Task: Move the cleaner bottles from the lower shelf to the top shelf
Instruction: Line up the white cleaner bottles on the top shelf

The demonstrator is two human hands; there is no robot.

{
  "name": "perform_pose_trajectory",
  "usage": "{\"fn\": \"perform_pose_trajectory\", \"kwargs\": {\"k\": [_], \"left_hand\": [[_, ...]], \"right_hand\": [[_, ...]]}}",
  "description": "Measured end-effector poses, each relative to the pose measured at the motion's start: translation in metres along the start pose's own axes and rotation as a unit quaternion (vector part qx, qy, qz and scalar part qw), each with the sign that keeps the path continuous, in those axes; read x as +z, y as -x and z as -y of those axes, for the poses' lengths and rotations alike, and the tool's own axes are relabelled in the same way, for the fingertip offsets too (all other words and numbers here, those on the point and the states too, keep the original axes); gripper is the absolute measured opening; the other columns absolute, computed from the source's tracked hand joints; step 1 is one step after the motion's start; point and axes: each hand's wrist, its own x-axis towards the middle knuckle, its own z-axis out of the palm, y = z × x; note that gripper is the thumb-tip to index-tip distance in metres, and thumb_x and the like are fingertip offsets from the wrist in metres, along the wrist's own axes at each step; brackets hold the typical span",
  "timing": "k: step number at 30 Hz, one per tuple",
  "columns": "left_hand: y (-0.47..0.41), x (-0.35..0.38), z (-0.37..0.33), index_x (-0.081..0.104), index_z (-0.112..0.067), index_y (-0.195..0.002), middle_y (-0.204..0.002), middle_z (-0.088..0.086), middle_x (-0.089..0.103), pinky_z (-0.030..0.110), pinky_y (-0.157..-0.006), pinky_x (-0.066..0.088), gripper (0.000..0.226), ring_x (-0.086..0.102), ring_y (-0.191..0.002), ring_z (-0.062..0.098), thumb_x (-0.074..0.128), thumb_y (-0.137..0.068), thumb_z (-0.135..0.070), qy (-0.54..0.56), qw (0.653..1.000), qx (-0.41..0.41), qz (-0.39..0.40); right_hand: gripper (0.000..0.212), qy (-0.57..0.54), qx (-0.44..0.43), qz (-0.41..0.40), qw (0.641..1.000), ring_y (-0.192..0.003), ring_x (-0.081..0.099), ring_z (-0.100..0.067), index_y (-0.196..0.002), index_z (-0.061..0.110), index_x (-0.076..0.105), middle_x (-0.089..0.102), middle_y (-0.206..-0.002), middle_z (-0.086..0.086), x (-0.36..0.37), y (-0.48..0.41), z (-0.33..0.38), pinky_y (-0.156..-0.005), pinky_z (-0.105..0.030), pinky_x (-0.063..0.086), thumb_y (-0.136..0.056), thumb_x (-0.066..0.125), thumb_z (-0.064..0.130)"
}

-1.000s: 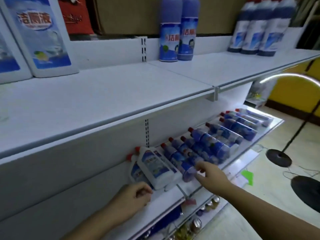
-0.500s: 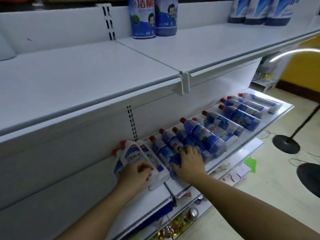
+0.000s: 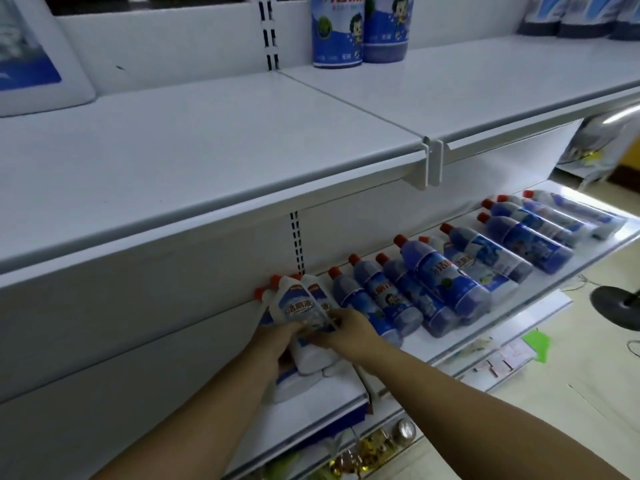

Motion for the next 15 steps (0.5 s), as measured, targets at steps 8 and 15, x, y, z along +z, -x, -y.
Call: {"fn": "perform_pose_trajectory", "kwargs": {"k": [8,15], "left_hand": [[0.015,-0.009,0.0,0.056,-0.006,-0.119,-0.101,0.021,0.069,0.036,-0.055,0.059,0.049,0.069,-0.08,0.035,0.075,-0.073,-0.01,0.064,0.99,0.076,0.096],[0.029,-0.024,0.0,0.057,-0.007,-0.12,-0.106,0.022,0.07,0.041,-0.063,0.06,0.062,0.071,-0.084,0.035,0.076,-0.062,-0.014,0.074,0.98,0.118,0.143]], "right_hand": [[0.034,0.04,-0.041,0.011,0.998,-0.101,0.055,-0.009,-0.12,0.02,0.056,0.058,-0.109,0.007,-0.017,0.048,-0.004,-0.083,-0.014,0.044,-0.087,0.061,0.029],[0.073,0.308,0.103,-0.129,0.937,-0.128,0.033,-0.027,-0.141,0.015,0.031,0.034,-0.14,-0.01,-0.036,0.028,-0.039,-0.103,-0.038,0.039,-0.083,0.056,0.052]]}}
